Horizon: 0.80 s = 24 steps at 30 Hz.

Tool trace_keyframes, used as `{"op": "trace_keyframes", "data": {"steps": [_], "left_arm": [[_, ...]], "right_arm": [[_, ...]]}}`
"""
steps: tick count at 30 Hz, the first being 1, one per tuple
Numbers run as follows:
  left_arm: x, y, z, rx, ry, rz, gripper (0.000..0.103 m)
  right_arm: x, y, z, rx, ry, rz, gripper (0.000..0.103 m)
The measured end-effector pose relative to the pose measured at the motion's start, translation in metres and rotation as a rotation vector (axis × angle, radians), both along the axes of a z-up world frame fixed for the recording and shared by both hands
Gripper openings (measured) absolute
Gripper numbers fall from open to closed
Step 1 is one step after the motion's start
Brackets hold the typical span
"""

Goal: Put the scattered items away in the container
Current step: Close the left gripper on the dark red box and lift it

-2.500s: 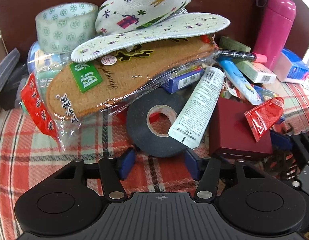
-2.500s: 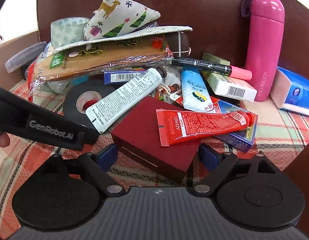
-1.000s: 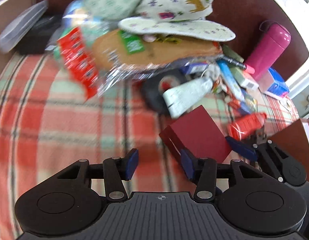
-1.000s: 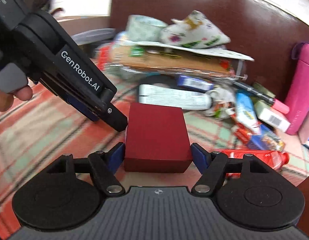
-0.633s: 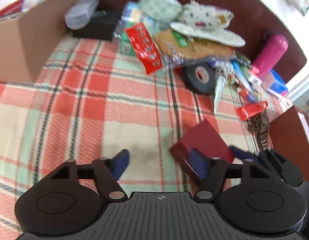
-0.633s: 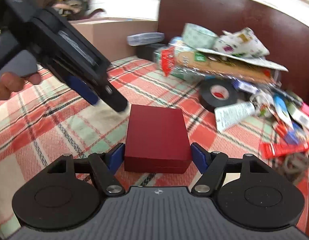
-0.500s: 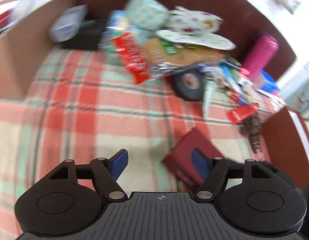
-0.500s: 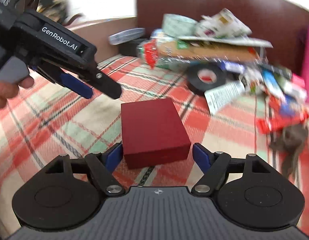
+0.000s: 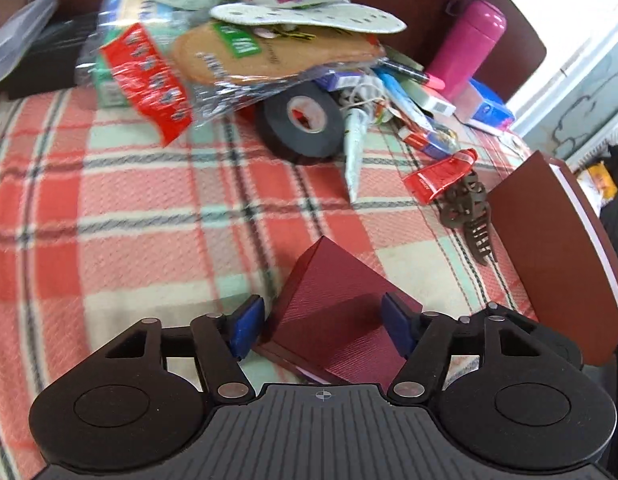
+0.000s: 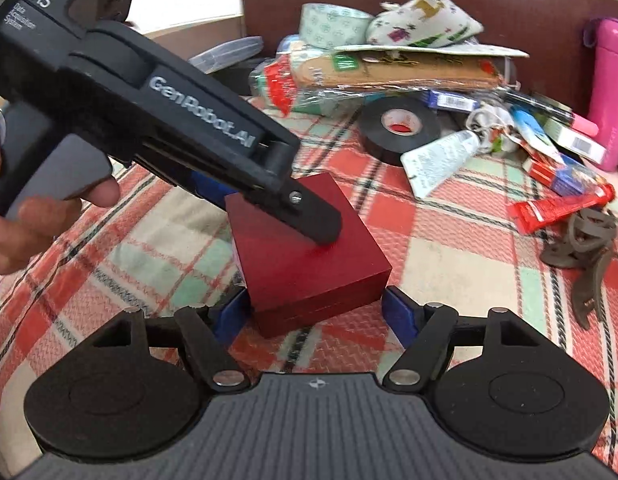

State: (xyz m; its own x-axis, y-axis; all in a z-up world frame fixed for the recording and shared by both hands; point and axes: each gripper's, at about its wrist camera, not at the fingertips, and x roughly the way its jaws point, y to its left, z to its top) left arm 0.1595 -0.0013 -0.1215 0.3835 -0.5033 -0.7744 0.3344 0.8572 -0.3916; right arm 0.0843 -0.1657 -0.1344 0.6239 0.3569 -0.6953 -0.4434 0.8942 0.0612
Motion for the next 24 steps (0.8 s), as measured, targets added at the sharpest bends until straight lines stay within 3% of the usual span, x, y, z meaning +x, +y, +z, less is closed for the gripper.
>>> {"op": "trace_keyframes", "data": {"steps": [4,7,8,10,13,18,20,24], "left_arm": [[-0.029,0.028,0.006,0.035,-0.017,0.054,0.062],[-0.046,0.06,0.006,0.013,0.024,0.11,0.061],[-0.048,0.068,0.005,0.003,0.035,0.129,0.069],[-0.048,0.079,0.004,-0.008,0.038,0.159,0.075],[-0.038,0.076,0.002,-0.037,0.029,0.142,0.076],[-0.021,0.051,-0.008,-0.056,0.02,0.055,0.072],[-0.025,0.049,-0.003,-0.033,0.003,0.056,0.067],[-0.041,0.06,0.007,-0.001,-0.053,0.071,0.058]], "right_arm": [[-0.01,0.017,0.001,0.002,-0.006,0.112,0.077],[-0.015,0.033,0.0,-0.013,-0.026,0.156,0.078],[-0.014,0.035,0.0,-0.012,-0.026,0.148,0.079],[-0.013,0.037,0.001,-0.007,-0.019,0.13,0.08],[-0.012,0.04,0.0,-0.019,-0.019,0.121,0.081],[-0.012,0.044,-0.001,-0.029,-0.024,0.102,0.08],[-0.012,0.046,0.001,-0.033,-0.024,0.093,0.07],[-0.015,0.055,0.008,-0.053,-0.035,0.11,0.061]]}}
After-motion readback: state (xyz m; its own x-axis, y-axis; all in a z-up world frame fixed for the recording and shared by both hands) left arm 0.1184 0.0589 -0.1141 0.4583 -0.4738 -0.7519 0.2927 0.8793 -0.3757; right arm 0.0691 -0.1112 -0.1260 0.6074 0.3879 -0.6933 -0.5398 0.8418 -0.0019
